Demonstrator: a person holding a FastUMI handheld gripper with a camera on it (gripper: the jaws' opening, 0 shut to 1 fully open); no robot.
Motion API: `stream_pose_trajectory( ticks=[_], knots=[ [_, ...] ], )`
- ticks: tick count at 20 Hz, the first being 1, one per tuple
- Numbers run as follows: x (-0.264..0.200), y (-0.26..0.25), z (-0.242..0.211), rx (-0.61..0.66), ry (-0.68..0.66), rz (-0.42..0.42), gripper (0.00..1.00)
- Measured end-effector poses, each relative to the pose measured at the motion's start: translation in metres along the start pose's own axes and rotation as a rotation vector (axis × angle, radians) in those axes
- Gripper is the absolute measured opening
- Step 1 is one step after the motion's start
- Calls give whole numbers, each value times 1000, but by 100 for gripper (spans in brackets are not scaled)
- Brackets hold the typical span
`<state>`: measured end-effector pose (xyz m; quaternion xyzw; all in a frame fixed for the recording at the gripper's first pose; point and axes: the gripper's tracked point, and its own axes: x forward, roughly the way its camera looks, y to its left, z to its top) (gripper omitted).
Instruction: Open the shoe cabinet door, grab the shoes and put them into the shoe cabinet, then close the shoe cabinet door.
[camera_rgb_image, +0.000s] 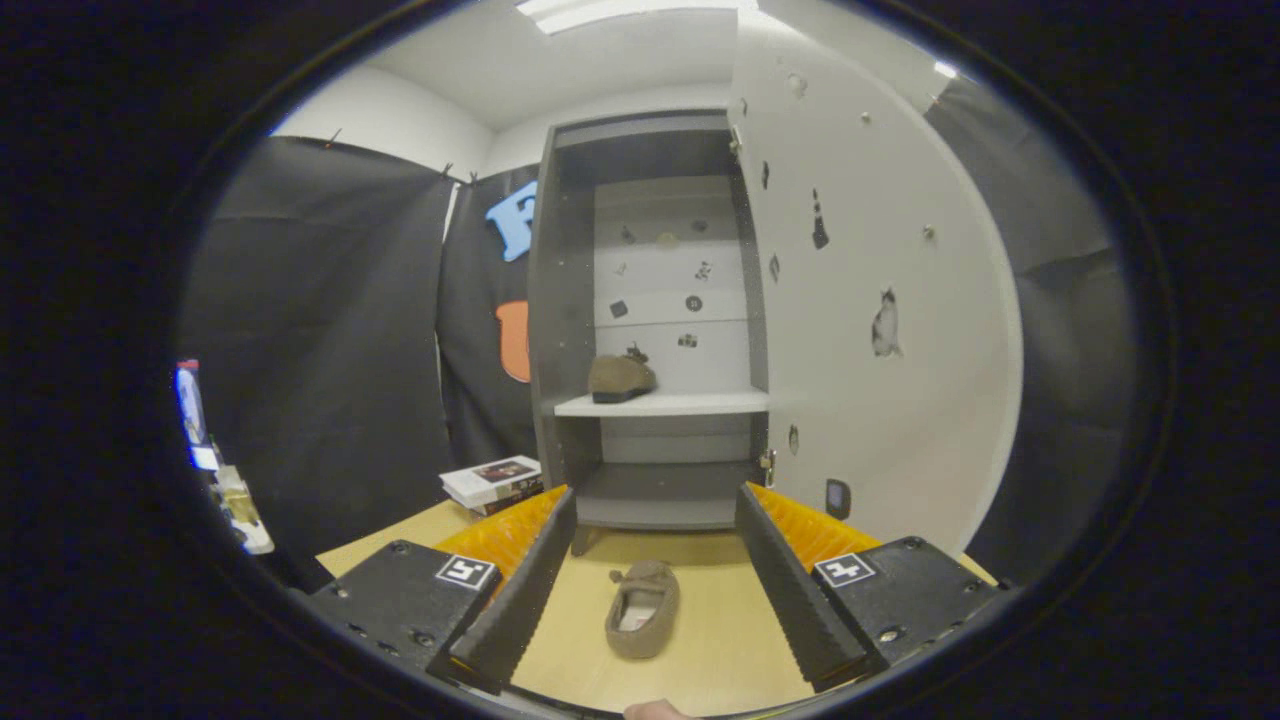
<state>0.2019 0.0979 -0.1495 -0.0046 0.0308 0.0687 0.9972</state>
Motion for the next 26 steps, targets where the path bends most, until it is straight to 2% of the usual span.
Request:
stream_pose_trajectory(
  ticks=[5,11,17,19,21,23,25,26],
  knots=[
    [47,18,-58,38,105,31,100],
    [106,24,-132,70,232,8,100],
    [136,32,-192,90,352,8,96],
    [144,40,-205,87,376,12,94],
    [151,43,-225,70,436,-1,83],
    [161,48,-241,47,483,9,79],
    [175,34,-248,17,488,-44,74],
    [183,24,-250,17,479,-88,67]
  ],
)
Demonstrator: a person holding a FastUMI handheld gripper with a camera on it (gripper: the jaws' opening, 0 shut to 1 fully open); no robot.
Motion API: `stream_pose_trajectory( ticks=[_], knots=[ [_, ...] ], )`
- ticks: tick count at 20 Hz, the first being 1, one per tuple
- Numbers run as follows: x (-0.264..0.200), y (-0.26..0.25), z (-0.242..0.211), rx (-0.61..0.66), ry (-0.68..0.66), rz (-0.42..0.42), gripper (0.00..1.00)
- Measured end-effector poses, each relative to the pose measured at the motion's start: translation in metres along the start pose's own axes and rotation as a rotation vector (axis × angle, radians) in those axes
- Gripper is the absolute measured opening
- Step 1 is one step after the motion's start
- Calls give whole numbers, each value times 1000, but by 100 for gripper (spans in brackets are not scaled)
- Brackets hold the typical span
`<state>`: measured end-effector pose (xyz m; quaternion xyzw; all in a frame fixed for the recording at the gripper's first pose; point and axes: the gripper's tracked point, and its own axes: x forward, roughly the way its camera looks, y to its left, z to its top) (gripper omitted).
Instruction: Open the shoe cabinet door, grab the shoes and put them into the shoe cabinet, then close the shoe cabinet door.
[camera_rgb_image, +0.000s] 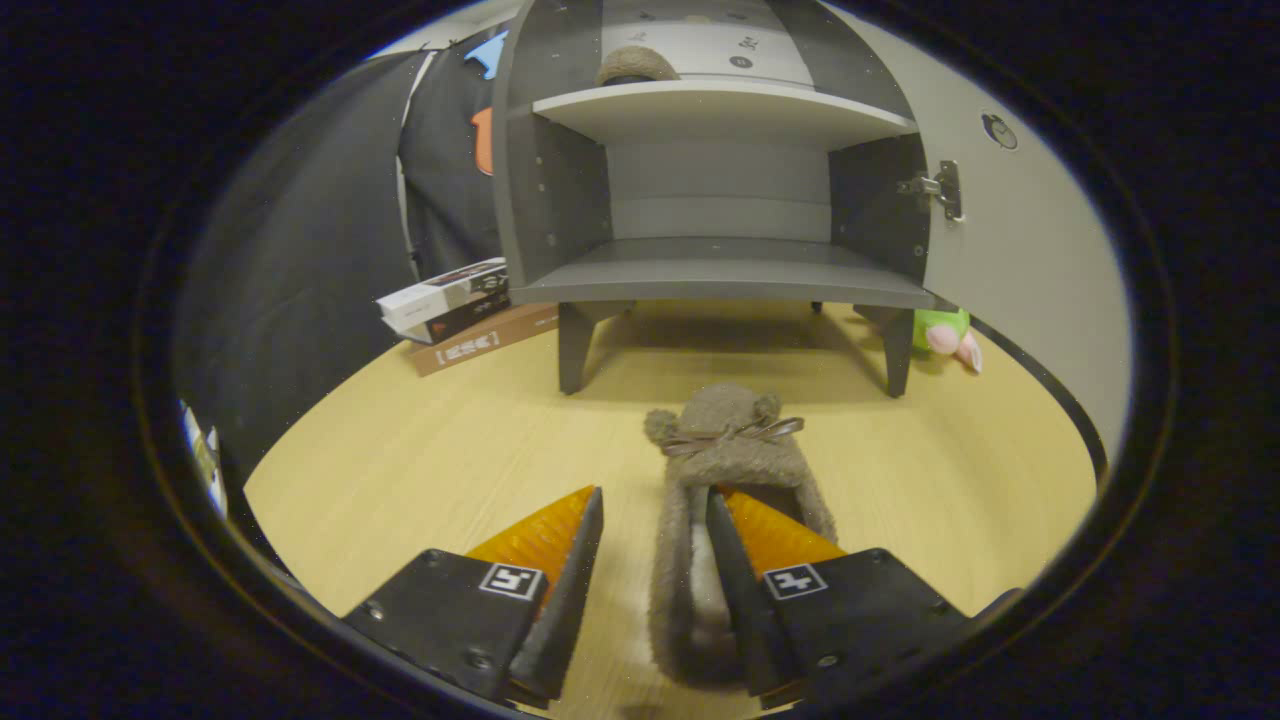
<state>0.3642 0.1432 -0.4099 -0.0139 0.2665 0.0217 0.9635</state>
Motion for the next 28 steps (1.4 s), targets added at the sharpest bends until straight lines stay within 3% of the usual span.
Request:
stream_pose_trajectory(
  ticks=[3,4,10,19,28],
  knots=[
    [9,12,5,98,-3,90,11],
    [9,9,7,90,-6,91,7],
    [-32,17,27,95,-91,226,4],
    [-143,23,100,32,-237,244,4],
    [-227,7,222,-67,-451,132,4]
  ],
)
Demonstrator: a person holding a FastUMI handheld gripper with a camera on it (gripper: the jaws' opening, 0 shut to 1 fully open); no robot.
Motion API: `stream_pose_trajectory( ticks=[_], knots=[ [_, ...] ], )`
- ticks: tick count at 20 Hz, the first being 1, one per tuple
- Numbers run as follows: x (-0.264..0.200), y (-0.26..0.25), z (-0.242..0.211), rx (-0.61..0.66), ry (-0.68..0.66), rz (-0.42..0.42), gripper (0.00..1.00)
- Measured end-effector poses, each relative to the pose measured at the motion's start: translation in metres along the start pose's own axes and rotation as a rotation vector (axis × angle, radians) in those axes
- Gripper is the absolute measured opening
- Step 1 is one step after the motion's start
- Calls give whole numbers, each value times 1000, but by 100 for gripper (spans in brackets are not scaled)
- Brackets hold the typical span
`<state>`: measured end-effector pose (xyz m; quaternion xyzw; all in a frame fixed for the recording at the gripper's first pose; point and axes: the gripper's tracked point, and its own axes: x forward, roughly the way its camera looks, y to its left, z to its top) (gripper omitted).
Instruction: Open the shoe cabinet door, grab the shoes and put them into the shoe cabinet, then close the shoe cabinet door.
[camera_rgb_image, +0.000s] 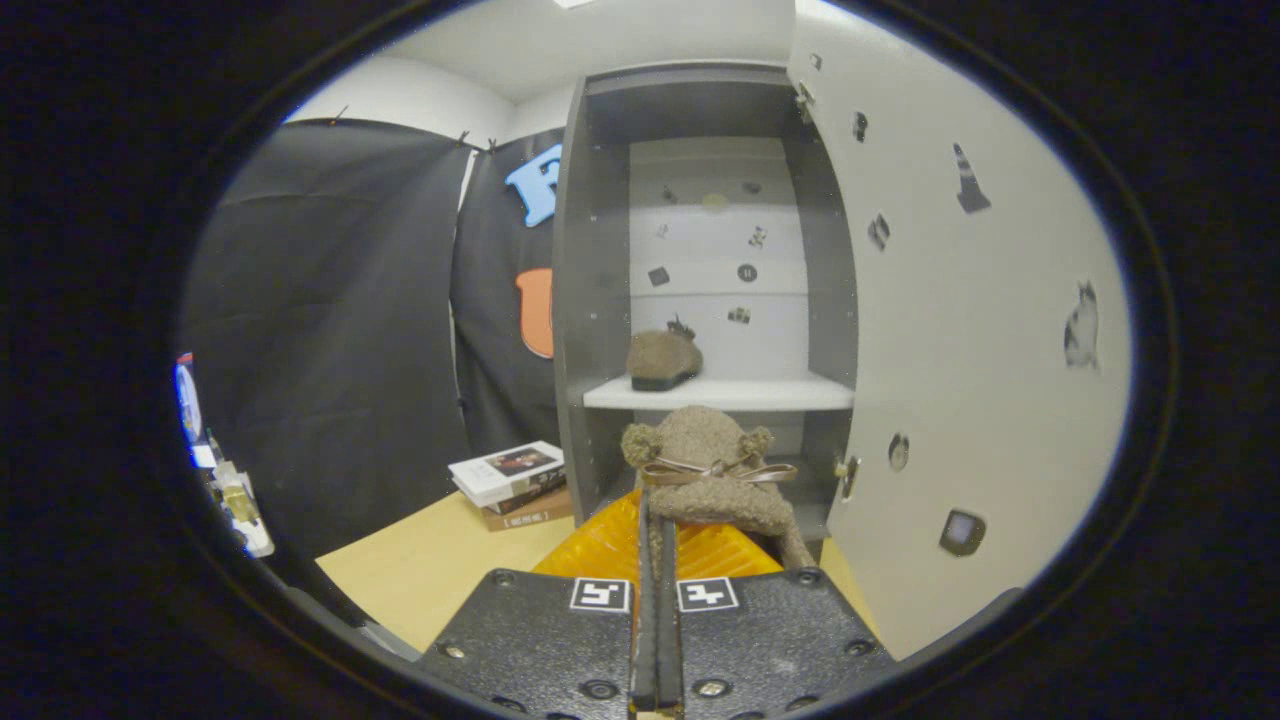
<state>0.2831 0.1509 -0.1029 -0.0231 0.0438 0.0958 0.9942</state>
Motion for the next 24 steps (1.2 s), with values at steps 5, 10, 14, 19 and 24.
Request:
stream_pose_trajectory(
  ticks=[5,10,14,19,24],
  knots=[
    [3,-16,97,-65,-148,-46,4],
    [25,-42,169,-75,-227,-124,4],
    [75,-62,199,-71,-178,-164,4],
    [145,-81,211,-92,-43,-188,4],
    [209,-109,181,-113,25,-233,4]
  ],
)
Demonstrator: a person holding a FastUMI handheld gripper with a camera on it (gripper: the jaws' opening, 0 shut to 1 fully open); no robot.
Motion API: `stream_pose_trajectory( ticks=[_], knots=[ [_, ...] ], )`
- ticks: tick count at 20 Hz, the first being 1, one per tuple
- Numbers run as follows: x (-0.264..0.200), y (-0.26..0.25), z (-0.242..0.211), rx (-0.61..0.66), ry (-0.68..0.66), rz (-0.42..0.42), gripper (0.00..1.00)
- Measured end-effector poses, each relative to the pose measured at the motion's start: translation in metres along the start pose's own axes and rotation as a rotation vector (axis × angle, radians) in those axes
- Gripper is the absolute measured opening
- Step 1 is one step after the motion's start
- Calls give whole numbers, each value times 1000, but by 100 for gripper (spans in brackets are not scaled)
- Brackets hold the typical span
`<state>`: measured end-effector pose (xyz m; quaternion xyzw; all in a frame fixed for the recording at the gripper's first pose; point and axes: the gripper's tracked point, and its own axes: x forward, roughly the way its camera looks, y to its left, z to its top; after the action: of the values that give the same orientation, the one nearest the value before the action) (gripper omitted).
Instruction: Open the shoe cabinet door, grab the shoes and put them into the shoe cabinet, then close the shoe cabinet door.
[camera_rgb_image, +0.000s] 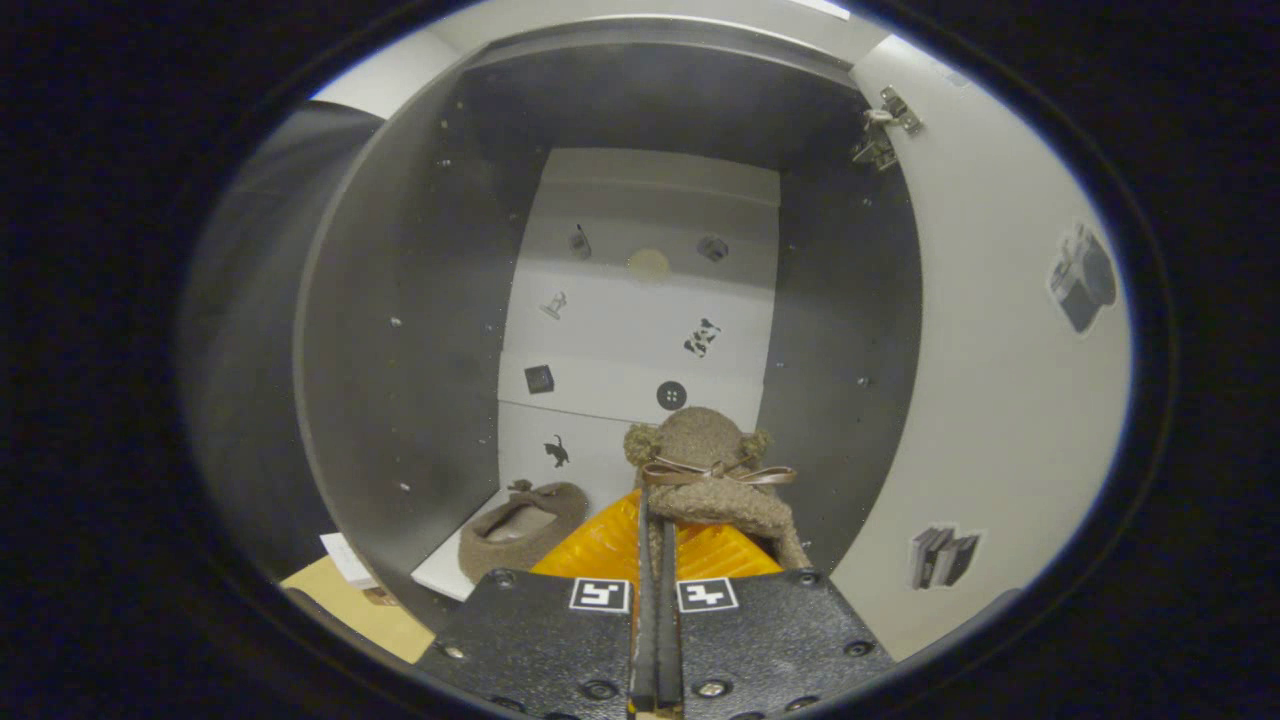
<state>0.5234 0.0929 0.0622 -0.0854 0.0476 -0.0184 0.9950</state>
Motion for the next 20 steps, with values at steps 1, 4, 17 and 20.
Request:
stream_pose_trajectory(
  ticks=[1,4,17,20],
  knots=[
    [12,0,-11,9,20,-6,4],
    [47,11,-30,17,17,24,5],
    [144,35,-67,23,74,52,11],
    [147,40,-70,49,60,60,12]
  ],
)
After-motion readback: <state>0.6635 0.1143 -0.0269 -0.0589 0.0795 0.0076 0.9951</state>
